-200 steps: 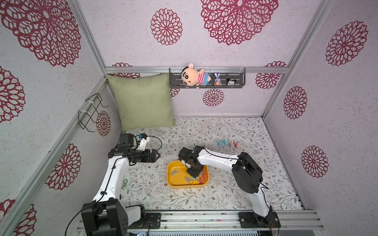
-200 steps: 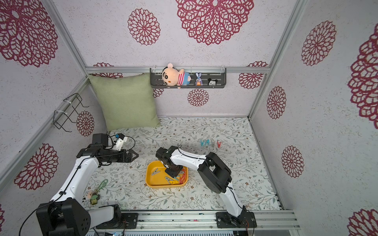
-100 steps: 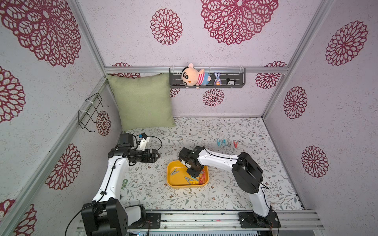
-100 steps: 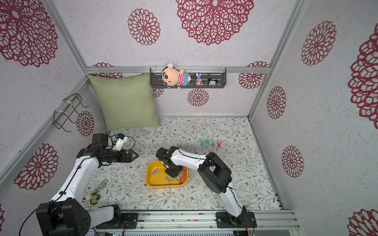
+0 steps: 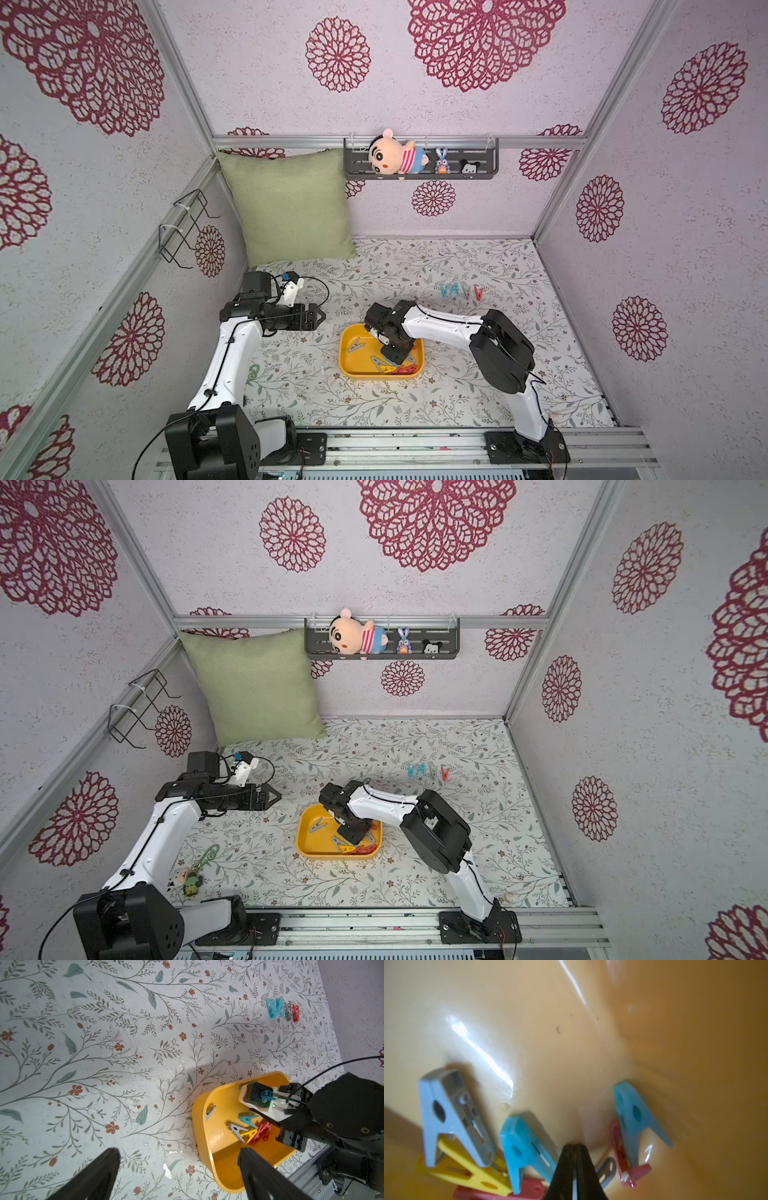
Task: Take the clothespins out of the storage box
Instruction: Pick up the clothespin from the storage box, then place the clothespin at the center of the board.
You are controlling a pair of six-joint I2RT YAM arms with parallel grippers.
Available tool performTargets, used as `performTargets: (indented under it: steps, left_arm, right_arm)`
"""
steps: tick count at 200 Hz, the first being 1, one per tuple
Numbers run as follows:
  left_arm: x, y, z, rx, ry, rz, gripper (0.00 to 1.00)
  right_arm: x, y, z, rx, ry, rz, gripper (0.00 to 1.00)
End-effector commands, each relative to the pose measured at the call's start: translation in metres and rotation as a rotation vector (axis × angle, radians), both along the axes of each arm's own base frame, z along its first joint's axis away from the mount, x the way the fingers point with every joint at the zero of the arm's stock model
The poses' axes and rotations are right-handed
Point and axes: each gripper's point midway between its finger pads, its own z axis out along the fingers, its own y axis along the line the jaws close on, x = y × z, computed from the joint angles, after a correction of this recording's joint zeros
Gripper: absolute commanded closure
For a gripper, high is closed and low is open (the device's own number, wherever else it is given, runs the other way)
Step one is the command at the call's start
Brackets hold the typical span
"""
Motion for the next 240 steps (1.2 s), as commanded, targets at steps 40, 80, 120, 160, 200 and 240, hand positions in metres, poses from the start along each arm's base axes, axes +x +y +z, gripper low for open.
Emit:
performTargets:
  steps: [40,80,120,160,200,240]
  left_arm:
    - [0.005,0.002,0.008,-0.003,-0.038,-0.002,0.03]
    - [0.005,0.002,0.008,-0.003,-0.037,-0.003,0.03]
    - [0.006,0.002,0.008,-0.002,-0.039,-0.003,0.03]
    - [0.006,0.002,0.008,-0.004,-0.040,-0.003,0.03]
    - [0.006,0.002,0.009,-0.004,-0.040,-0.003,0.03]
    - [0.005,0.001,0.009,-0.005,-0.039,-0.002,0.03]
  right_arm:
    - [0.016,0.040,0.072,0.180,-0.116,-0.026,1.00]
    - [0.020,0.048,0.096,0.252,-0.138,-0.076,1.00]
    - [0.023,0.056,0.120,0.325,-0.135,-0.132,1.00]
    - [0.037,0.054,0.136,0.358,-0.142,-0.218,1.00]
    - [0.061,0.027,0.142,0.350,-0.164,-0.334,1.00]
    - [0.085,-0.013,0.150,0.334,-0.195,-0.470,1.00]
